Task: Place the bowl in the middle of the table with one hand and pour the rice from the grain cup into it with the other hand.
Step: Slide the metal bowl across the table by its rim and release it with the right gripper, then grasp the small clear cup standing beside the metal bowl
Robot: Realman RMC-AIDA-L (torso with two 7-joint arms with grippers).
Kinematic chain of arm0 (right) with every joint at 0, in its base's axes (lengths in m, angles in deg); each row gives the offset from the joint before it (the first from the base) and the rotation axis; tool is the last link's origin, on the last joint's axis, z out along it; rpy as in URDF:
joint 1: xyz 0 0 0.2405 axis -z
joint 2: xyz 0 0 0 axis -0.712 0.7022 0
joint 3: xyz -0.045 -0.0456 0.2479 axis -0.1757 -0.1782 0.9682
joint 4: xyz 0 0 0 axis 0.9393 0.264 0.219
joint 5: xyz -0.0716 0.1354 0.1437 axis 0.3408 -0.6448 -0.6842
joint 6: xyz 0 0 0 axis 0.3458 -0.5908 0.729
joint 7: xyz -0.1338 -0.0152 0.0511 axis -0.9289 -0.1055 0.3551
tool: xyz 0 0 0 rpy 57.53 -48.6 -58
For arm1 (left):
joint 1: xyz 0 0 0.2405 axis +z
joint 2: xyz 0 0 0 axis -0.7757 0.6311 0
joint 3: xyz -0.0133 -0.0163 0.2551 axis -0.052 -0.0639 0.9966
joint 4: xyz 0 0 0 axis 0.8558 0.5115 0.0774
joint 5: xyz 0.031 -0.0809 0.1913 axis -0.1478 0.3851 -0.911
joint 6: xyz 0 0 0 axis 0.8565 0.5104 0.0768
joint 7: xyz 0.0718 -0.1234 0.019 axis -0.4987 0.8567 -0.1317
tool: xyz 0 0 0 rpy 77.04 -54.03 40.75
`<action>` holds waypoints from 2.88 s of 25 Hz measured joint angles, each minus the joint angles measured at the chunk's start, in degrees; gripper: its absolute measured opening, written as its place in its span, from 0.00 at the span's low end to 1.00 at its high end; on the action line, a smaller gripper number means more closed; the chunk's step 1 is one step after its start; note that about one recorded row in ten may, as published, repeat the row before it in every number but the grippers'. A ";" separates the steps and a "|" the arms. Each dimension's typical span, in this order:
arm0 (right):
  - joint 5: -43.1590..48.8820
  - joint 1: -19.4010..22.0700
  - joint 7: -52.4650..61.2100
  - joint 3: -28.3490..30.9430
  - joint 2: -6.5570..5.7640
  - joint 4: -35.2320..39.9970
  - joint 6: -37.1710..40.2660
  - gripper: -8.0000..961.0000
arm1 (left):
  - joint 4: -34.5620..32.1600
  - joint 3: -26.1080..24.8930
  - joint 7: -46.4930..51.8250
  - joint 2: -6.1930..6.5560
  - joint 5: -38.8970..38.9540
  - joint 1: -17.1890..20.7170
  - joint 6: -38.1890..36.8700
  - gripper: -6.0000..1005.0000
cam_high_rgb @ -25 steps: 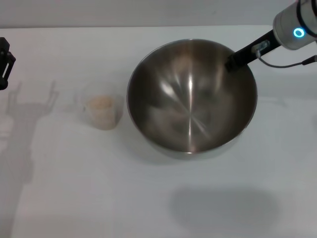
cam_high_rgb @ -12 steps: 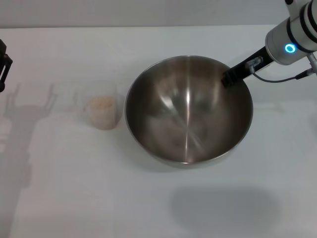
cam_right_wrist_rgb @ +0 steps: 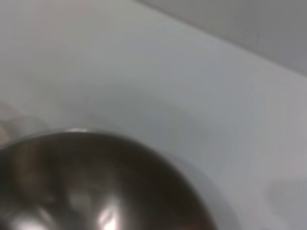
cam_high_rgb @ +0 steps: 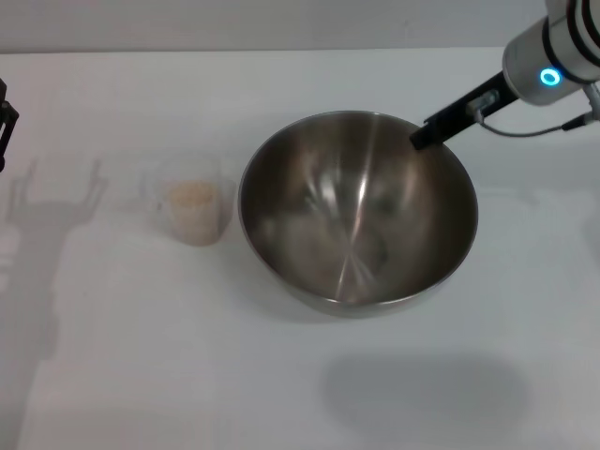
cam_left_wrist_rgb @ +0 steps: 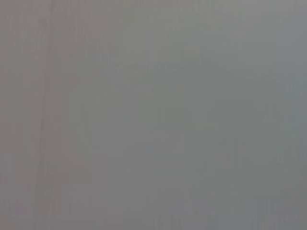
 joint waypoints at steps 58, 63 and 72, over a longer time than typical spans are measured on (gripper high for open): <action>1.61 24.45 26.75 -25.27 0.18 -48.62 158.70 0.42 | 1.93 17.43 0.17 -0.17 0.15 0.43 18.06 0.86; 1.61 24.95 26.78 -25.23 0.18 -49.01 159.94 0.42 | 1.77 17.33 0.12 -0.18 0.28 -0.09 19.04 0.86; 1.61 25.71 26.92 -25.22 0.25 -49.06 160.51 0.42 | 1.07 14.57 0.09 -0.01 0.45 -2.41 23.33 0.86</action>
